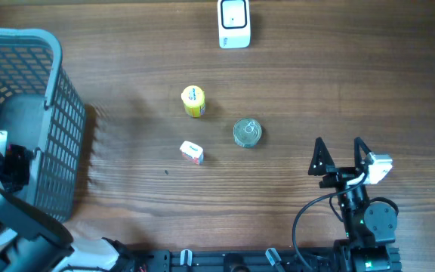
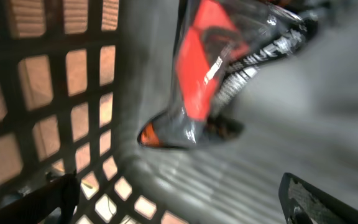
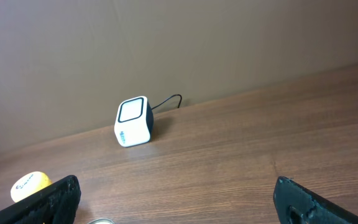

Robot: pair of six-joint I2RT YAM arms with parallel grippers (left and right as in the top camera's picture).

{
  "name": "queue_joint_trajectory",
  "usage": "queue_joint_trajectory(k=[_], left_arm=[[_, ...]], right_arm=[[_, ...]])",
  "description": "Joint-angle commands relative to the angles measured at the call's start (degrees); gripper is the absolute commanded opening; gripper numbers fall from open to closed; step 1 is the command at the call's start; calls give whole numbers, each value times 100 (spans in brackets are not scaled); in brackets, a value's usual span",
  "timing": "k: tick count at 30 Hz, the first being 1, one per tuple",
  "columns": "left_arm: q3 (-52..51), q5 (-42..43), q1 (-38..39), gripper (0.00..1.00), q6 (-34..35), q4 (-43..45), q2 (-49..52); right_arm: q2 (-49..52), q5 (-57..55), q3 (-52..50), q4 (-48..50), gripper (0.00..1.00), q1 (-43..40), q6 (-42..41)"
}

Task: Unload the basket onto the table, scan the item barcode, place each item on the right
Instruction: 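Reach into the basket and grasp the orange hex wrench set package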

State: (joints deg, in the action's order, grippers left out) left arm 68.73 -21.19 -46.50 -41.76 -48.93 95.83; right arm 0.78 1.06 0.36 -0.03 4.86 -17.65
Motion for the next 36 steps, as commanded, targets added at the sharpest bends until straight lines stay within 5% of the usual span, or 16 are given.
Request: queue_joint_trajectory(k=[1, 8, 11, 12, 13, 18, 21, 22, 24, 27, 29, 31, 36], left_arm=[[11, 74, 20, 100, -402, 343, 525], [11, 446, 103, 100, -756, 1237, 1084], [11, 697, 103, 89, -737, 1440, 1091], [11, 872, 103, 89, -706, 1447, 1091], [11, 1058, 103, 100, -706, 1449, 1091], [11, 1867, 96, 99, -409, 1471, 1091], [11, 1812, 39, 71, -407, 1434, 1091], [11, 1812, 17, 70, -407, 1362, 1091], [11, 1742, -55, 72, -240, 1202, 1091], [11, 1209, -205, 93, -125, 973, 1091], [11, 951, -227, 93, -125, 927, 1091], [11, 953, -227, 73, -125, 918, 1091], [11, 866, -227, 64, -127, 903, 1091]], right_arm=[[-20, 28, -7, 17, 100, 28, 101], [-20, 28, -7, 17, 100, 28, 101], [-17, 28, -7, 17, 100, 28, 98], [-17, 31, -7, 17, 100, 28, 98], [-17, 28, -7, 17, 100, 28, 98], [-17, 28, -7, 17, 100, 28, 98], [-17, 28, -7, 17, 100, 28, 98], [-17, 31, -7, 17, 100, 28, 101], [-17, 28, -7, 17, 100, 28, 101], [-17, 31, -7, 17, 99, 28, 98], [-17, 28, -7, 17, 100, 28, 98], [-17, 28, -7, 17, 100, 28, 101], [-17, 31, -7, 17, 100, 28, 101]])
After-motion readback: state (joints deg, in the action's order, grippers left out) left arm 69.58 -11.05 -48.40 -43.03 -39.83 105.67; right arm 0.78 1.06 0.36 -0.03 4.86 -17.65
